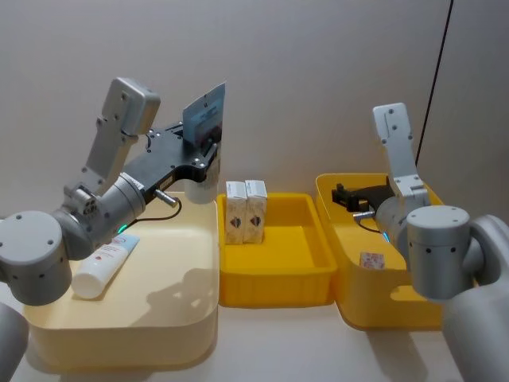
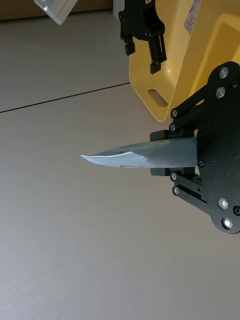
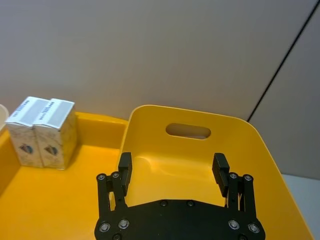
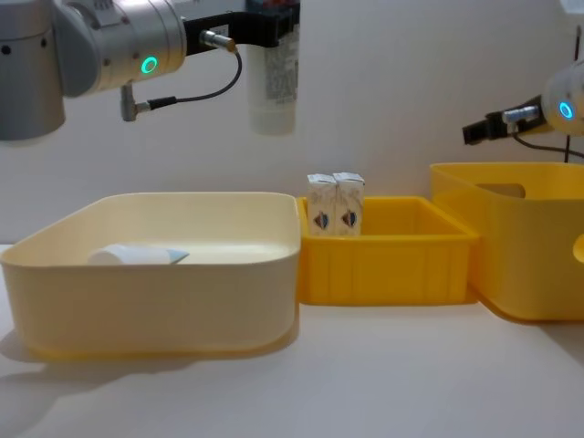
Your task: Bimanual collaborative sorting of washing and personal care products
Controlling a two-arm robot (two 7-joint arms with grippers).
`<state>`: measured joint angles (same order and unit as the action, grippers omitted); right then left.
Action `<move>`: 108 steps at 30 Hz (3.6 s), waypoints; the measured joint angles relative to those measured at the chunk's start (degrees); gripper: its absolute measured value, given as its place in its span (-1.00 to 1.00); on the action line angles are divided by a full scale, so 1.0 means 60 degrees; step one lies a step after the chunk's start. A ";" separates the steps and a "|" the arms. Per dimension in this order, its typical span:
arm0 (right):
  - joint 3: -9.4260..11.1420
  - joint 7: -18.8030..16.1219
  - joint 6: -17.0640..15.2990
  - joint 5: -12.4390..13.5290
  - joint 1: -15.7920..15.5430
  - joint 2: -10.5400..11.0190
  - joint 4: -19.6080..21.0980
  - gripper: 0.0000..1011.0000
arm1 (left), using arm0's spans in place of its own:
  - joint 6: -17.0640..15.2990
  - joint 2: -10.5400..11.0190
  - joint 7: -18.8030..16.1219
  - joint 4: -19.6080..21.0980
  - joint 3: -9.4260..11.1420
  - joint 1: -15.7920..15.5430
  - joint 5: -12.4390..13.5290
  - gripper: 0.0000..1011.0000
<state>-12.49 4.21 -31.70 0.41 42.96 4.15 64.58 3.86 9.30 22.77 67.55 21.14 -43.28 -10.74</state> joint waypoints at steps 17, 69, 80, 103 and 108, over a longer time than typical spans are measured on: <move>-0.0478 -0.1957 0.0159 0.0214 -0.0384 0.0648 0.1196 0.98 | 0.0072 -0.0236 0.0526 -0.1080 0.0105 -0.0520 -0.0456 -0.46; -0.2579 -0.6959 0.2394 0.0457 0.1138 0.1374 0.0258 0.98 | -0.0439 -0.0205 0.0495 -0.0967 0.0722 -0.1049 -0.0340 -0.46; -0.2397 -0.7673 0.1826 0.1051 0.1036 0.1677 0.0849 0.98 | -0.0526 -0.0207 0.0398 -0.0944 0.0714 -0.0986 -0.0249 -0.46; -0.1636 -0.6417 0.0845 0.1861 0.0568 0.0887 0.0509 0.98 | -0.0843 -0.0123 -0.0019 -0.0797 0.0923 -0.0937 0.0491 -0.47; -0.1593 -0.6370 0.0740 0.2048 0.0555 0.0685 0.0206 0.98 | -0.0792 -0.0170 -0.0025 -0.0840 0.0895 -0.0950 0.0530 -0.46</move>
<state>-22.05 -34.02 -27.26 12.69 46.29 8.26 65.82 -0.90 8.28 22.62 62.50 26.50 -48.98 -7.56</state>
